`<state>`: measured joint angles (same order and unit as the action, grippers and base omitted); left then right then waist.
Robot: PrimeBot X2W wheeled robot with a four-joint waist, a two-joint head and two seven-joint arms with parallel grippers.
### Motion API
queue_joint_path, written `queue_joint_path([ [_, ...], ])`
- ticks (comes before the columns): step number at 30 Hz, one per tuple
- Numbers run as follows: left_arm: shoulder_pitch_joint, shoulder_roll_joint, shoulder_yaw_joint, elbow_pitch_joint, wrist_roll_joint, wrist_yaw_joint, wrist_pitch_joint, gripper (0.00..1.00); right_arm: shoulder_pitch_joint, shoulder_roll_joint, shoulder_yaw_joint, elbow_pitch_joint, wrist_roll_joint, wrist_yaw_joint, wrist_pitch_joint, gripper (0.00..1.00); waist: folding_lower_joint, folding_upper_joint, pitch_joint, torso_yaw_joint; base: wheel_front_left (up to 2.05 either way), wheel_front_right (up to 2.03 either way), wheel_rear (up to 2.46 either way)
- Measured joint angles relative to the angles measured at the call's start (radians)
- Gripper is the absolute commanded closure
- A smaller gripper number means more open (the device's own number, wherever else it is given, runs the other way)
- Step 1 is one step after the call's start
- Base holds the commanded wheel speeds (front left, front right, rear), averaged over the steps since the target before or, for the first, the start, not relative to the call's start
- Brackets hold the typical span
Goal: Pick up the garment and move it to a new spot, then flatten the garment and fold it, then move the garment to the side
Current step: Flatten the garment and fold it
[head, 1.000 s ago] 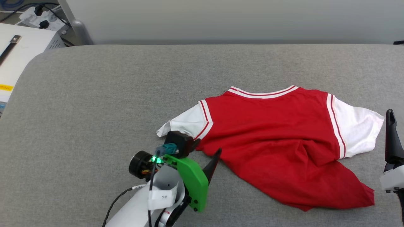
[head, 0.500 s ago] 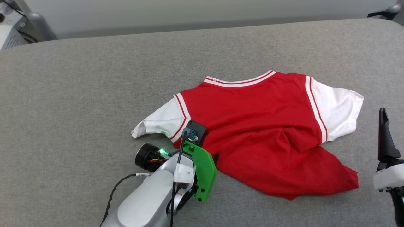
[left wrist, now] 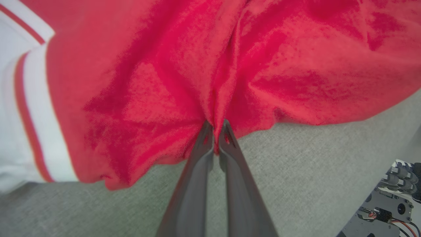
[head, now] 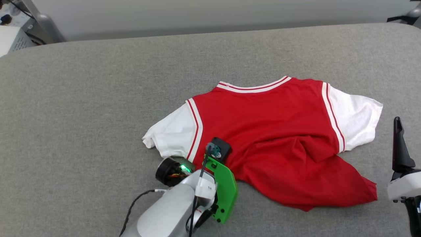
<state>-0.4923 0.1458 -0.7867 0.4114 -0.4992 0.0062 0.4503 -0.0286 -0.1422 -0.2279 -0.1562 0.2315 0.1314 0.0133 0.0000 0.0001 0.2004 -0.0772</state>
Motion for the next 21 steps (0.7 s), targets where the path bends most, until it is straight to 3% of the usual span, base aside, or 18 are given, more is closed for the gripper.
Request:
queue_joint_path([
  [9, 0.092, -0.026, -0.083, -0.075, -0.043, -0.030, 0.061, 1.00, 0.005, 0.001, 0.006, 0.021, 0.000, 0.000, 0.010, 0.00, 0.0000, 0.0000, -0.066, 0.044, 0.00, 0.00, 0.00],
  [10, 0.099, -0.025, -0.086, -0.075, -0.043, -0.030, 0.061, 0.59, 0.006, 0.001, 0.007, 0.023, 0.000, 0.000, 0.011, 0.00, 0.0000, 0.0000, -0.071, 0.048, 0.00, 0.00, 0.00],
  [11, 0.104, -0.025, -0.087, -0.076, -0.041, -0.029, 0.052, 0.00, 0.006, 0.001, 0.007, 0.023, 0.000, 0.000, 0.013, 0.00, 0.0000, 0.0000, -0.075, 0.051, 0.00, 0.00, 0.00],
  [16, 0.116, -0.022, -0.050, -0.106, -0.037, -0.013, -0.052, 0.00, 0.010, 0.002, 0.005, 0.028, 0.000, 0.000, 0.013, 0.00, 0.0000, 0.0000, -0.090, 0.065, 0.00, 0.00, 0.00],
  [21, 0.116, 0.030, 0.074, -0.151, -0.031, 0.064, -0.210, 0.00, 0.015, 0.001, 0.006, 0.027, 0.000, 0.000, 0.017, 0.00, 0.0000, 0.0000, -0.103, 0.070, 0.00, 0.00, 0.00],
])
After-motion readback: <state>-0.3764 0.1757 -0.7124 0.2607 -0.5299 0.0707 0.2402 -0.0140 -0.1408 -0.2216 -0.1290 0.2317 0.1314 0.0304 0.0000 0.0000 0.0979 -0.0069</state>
